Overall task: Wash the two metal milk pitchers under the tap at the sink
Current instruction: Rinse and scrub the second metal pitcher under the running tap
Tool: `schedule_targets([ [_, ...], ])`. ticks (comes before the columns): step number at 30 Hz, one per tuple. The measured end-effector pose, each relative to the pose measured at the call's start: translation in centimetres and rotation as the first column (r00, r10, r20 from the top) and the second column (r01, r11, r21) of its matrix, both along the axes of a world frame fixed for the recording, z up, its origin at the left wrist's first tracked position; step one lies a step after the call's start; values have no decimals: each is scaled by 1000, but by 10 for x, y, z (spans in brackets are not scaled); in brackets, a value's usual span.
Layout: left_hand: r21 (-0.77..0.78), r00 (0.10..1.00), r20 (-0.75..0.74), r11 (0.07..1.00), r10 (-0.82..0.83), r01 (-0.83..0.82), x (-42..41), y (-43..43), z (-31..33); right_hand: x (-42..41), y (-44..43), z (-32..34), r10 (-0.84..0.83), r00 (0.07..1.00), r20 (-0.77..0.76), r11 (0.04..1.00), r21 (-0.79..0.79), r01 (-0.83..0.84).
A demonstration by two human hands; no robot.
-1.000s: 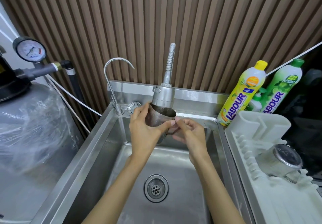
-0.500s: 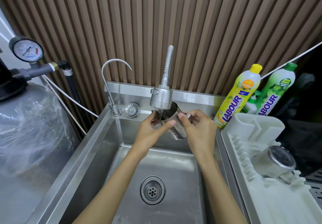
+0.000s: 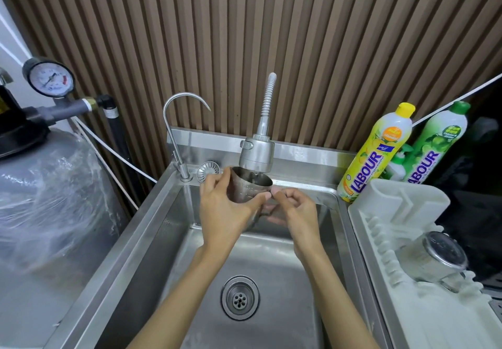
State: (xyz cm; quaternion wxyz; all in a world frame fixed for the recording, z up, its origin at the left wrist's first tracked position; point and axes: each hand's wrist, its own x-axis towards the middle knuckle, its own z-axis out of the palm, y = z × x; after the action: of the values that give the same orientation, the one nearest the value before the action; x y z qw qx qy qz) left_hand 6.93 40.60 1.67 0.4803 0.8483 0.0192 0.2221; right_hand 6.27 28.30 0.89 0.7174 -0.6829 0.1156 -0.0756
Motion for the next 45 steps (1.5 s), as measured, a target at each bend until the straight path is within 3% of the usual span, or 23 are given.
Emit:
schedule_targets([
  [3, -66, 992, -123, 998, -24, 15, -4, -2, 0, -2, -5, 8, -77, 997, -27, 968, -241, 68],
  [7, -305, 921, -252, 927, -298, 217, -3, -2, -1, -13, -8, 35, -150, 986, 77, 698, -698, 160],
  [9, -441, 871, -249, 850, -423, 287, 2, -3, -2, -21, -5, 47, -138, 980, 146, 572, -796, 199],
  [10, -491, 861, -226, 817, -455, 302, 6, -5, -2, -22, -4, 48, -130, 976, 172, 559, -801, 216],
  [12, -548, 873, -146, 773, -466, 320, 12, -9, -2, -19, -2, 45, -119, 971, 208, 646, -726, 235],
  [14, -556, 904, -55, 765, -425, 326, 15, -12, -1, -11, -2, 36, -107, 968, 225, 828, -519, 212],
  [16, -522, 936, 16, 795, -352, 308, 15, -11, -1, -6, -3, 29, -53, 976, 210, 943, -311, 119],
  [19, -341, 962, 109, 900, -248, 271, 14, -6, -1, 1, -5, 17, 72, 988, 140, 993, -105, -57],
  [22, -156, 985, 99, 975, -144, 158, 8, -3, 2, 5, -5, 7, 135, 988, 73, 988, 68, -140],
  [25, -113, 999, 39, 993, -31, 35, 1, -2, 6, 0, -2, 8, 135, 991, 20, 990, 34, -136],
  [28, -62, 995, -92, 998, -38, 32, 0, 2, 8, -4, -5, 13, 126, 992, -8, 992, -17, -126],
  [30, -57, 984, -160, 996, -74, 66, 0, 4, 8, -5, -8, 21, 47, 999, -17, 983, -180, -49],
  [31, -85, 975, -195, 992, -110, 95, -1, 4, 7, -5, -9, 26, 4, 1000, 2, 942, -336, -3],
  [33, -218, 946, -247, 963, -211, 158, -2, 3, 4, -8, -11, 37, -61, 997, 53, 751, -655, 81],
  [34, -297, 926, -262, 936, -272, 190, -2, 3, 2, -11, -11, 44, -78, 993, 84, 653, -748, 114],
  [36, -426, 878, -269, 866, -397, 261, -3, -1, 1, -16, -12, 53, -87, 986, 142, 562, -810, 167],
  [38, -534, 862, -215, 795, -458, 289, 1, -7, 0, -17, -11, 53, -81, 979, 185, 571, -797, 198],
  [40, -601, 898, -108, 748, -426, 283, 4, -14, 1, -14, -9, 46, -72, 973, 218, 752, -629, 197],
  [42, -591, 932, 1, 752, -361, 292, 7, -18, 1, -7, -9, 36, -59, 975, 216, 913, -382, 140],
  [45, -535, 952, 100, 791, -289, 296, 11, -14, 3, 1, -7, 26, 10, 980, 200, 989, -149, 21],
])
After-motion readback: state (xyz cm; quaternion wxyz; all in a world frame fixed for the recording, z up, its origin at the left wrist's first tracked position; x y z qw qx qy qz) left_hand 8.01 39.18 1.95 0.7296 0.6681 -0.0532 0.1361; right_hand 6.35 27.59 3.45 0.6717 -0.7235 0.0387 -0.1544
